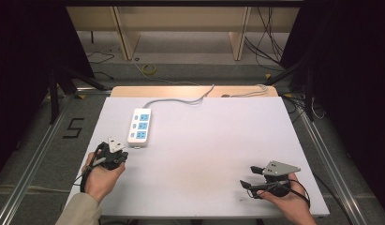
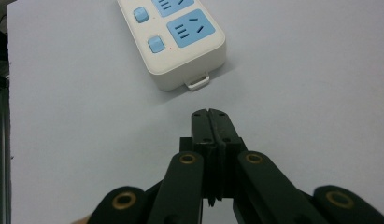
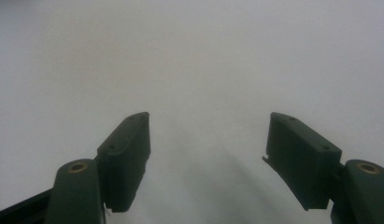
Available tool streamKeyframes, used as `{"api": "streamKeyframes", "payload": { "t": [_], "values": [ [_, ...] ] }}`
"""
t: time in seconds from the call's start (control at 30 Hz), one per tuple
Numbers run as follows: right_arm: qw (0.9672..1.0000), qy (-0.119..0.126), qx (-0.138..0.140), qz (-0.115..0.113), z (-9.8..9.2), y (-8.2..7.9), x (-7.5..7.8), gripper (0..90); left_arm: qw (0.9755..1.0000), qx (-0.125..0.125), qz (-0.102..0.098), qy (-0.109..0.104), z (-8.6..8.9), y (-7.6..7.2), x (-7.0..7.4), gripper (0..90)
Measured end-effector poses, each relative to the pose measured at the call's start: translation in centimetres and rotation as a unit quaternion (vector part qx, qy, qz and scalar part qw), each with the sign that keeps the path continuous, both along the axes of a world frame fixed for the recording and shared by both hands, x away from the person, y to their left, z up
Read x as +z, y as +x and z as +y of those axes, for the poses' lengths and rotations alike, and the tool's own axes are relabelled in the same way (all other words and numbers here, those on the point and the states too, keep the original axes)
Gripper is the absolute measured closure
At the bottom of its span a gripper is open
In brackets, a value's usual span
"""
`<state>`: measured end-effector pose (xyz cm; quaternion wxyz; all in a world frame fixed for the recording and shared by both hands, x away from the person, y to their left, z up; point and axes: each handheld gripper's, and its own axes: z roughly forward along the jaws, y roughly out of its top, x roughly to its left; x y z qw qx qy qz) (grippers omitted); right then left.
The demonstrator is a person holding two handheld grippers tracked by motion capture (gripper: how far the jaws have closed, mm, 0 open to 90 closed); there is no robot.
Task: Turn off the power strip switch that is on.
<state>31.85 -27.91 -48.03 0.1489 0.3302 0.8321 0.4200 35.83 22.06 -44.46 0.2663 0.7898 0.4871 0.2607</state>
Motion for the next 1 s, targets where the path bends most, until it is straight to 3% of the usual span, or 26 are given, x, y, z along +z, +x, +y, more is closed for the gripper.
{"api": "streamKeyframes", "payload": {
  "t": [1.0],
  "values": [
    [1.0,0.0,-0.001,0.0,0.0,0.0,0.0,31.4,0.9999,0.012,0.004,-0.005,0.5,1.4,0.1,89.9]
  ]
}}
